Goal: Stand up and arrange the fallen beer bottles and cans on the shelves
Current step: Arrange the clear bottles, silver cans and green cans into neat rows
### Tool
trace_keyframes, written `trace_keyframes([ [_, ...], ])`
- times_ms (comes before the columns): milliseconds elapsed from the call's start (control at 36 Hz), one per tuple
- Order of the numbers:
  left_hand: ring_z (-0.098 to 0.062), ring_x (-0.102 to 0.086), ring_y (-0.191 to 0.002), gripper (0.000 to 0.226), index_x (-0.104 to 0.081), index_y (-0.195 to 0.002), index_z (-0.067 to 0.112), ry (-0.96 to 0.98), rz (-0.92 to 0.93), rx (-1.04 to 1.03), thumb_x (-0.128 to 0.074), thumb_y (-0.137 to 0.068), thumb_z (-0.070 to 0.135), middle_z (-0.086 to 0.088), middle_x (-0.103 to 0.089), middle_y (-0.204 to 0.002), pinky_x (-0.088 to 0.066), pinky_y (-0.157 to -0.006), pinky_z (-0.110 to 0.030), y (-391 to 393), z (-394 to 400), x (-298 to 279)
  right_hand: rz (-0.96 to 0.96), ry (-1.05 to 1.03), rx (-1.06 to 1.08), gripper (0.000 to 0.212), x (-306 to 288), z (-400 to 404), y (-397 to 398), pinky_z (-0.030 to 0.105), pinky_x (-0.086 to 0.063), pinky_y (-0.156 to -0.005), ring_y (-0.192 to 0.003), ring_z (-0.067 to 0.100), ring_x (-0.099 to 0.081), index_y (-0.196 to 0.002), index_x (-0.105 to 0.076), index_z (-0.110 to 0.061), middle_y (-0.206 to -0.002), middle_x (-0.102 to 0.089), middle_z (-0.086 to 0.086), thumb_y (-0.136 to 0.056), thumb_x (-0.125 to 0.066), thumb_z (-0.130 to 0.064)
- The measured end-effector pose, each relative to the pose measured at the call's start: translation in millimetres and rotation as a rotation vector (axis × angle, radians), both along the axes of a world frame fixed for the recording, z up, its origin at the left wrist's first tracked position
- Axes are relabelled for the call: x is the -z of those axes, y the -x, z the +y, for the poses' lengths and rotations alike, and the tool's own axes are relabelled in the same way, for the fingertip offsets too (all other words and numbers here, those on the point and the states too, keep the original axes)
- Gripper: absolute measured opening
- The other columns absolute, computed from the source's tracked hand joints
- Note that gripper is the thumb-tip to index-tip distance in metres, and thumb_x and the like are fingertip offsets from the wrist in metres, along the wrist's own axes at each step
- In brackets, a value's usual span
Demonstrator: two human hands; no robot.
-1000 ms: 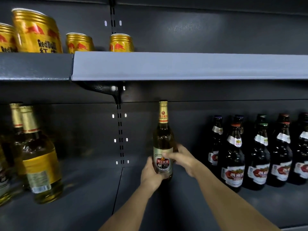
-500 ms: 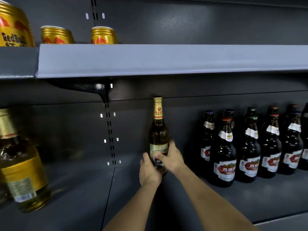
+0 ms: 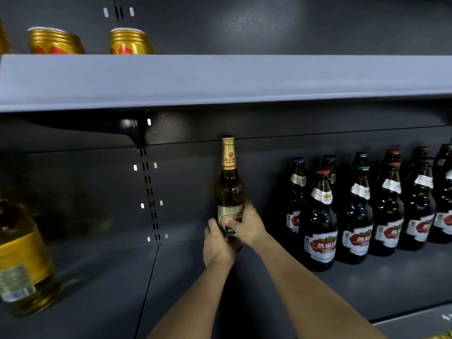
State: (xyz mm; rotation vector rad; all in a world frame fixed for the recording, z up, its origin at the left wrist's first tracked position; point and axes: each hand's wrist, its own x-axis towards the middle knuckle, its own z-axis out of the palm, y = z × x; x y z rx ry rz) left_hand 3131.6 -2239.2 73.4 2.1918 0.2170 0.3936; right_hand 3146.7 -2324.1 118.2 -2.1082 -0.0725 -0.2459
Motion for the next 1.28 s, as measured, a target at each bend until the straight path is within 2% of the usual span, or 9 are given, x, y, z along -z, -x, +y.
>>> trace_keyframes([
  [111,-0.026,-0.057,-0.107,0.074,-0.034,-0.132,0.017,-0.022,0.034,0.031,-0.077,-0.076,0.039,-0.006,-0.050,-0.129,-0.043,-0.072,-0.033,0.9,5.5,3.4,-0.019,0.051,0.004,0.076,2.8,-2.9,3.3,0.038,-0.046,-0.099,-0.121,0.026,-0.053,-0.142,-0.031,-0.021,-0.133,-0.047,0.004,-0.081,-0.075,-0.023],
  [278,-0.024,-0.047,-0.127,0.096,-0.027,-0.145,0.021,-0.018,0.053,-0.011,-0.083,-0.070,0.043,-0.004,-0.046,-0.141,-0.046,-0.093,-0.036,9.7,25.9,9.5,-0.021,0.180,0.028,0.082,19.0,-15.1,18.1,0.041,-0.047,-0.095,-0.126,0.025,-0.049,-0.146,-0.020,-0.021,-0.139,-0.042,0.004,-0.083,-0.073,-0.025],
  [389,-0.024,-0.046,-0.128,0.085,-0.031,-0.142,0.021,-0.060,0.061,-0.084,-0.079,-0.075,0.041,-0.005,-0.044,-0.142,-0.048,-0.093,-0.039,23.9,39.6,10.0,-0.089,0.279,0.073,0.080,29.8,-17.6,35.8,0.038,-0.048,-0.090,-0.130,0.023,-0.045,-0.150,-0.017,-0.021,-0.145,-0.037,0.004,-0.087,-0.066,-0.026],
  [556,-0.026,-0.047,-0.124,0.066,-0.037,-0.138,0.020,-0.086,0.036,-0.223,-0.070,-0.085,0.041,-0.006,-0.045,-0.138,-0.050,-0.085,-0.040,59.7,65.5,2.7,-0.313,0.414,0.137,0.050,23.0,7.3,64.7,0.035,-0.049,-0.081,-0.112,0.023,-0.051,-0.131,-0.039,-0.014,-0.122,-0.048,0.005,-0.088,-0.061,-0.029],
  [722,-0.024,-0.045,-0.121,0.055,-0.042,-0.134,0.020,-0.113,-0.075,-0.391,-0.066,-0.088,0.040,-0.003,-0.046,-0.132,-0.050,-0.088,-0.041,101.8,116.4,-9.8,-0.359,0.325,0.022,0.046,6.2,61.9,80.8,0.037,-0.048,-0.081,-0.114,0.024,-0.054,-0.135,-0.039,-0.016,-0.131,-0.049,0.005,-0.095,-0.055,-0.033],
  [833,-0.027,-0.046,-0.122,0.049,-0.047,-0.131,0.016,-0.129,-0.269,-0.563,-0.066,-0.089,0.031,-0.007,-0.049,-0.129,-0.048,-0.089,-0.042,127.8,162.2,-16.0,-0.319,0.227,-0.048,0.047,6.3,109.4,94.0,0.035,-0.049,-0.077,-0.111,0.023,-0.056,-0.135,-0.040,-0.017,-0.131,-0.049,0.003,-0.096,-0.054,-0.037],
  [1028,-0.035,-0.049,-0.113,0.063,-0.048,-0.132,0.007,-0.121,-0.511,-0.750,-0.075,-0.080,0.029,-0.017,-0.051,-0.121,-0.046,-0.087,-0.047,159.4,250.1,-22.8,-0.238,0.210,-0.213,0.047,3.7,205.6,115.5,0.029,-0.043,-0.075,-0.107,0.016,-0.057,-0.132,-0.045,-0.021,-0.120,-0.058,-0.002,-0.095,-0.053,-0.048],
  [1139,-0.035,-0.047,-0.116,0.071,-0.047,-0.131,0.007,-0.095,-0.542,-0.739,-0.078,-0.075,0.039,-0.016,-0.050,-0.123,-0.043,-0.092,-0.048,164.6,298.2,-25.1,-0.200,0.224,-0.286,0.055,-9.1,263.8,125.5,0.029,-0.040,-0.074,-0.110,0.017,-0.056,-0.134,-0.043,-0.021,-0.122,-0.057,-0.002,-0.092,-0.053,-0.055],
  [1278,-0.026,-0.038,-0.132,0.093,-0.026,-0.147,0.017,0.042,-0.315,-0.457,-0.078,-0.075,0.045,-0.009,-0.038,-0.143,-0.042,-0.104,-0.045,162.5,348.3,-8.9,-0.178,0.102,-0.222,0.082,-27.0,323.3,134.3,0.037,-0.048,-0.088,-0.122,0.022,-0.051,-0.142,-0.033,-0.020,-0.137,-0.049,0.000,-0.079,-0.065,-0.063],
])
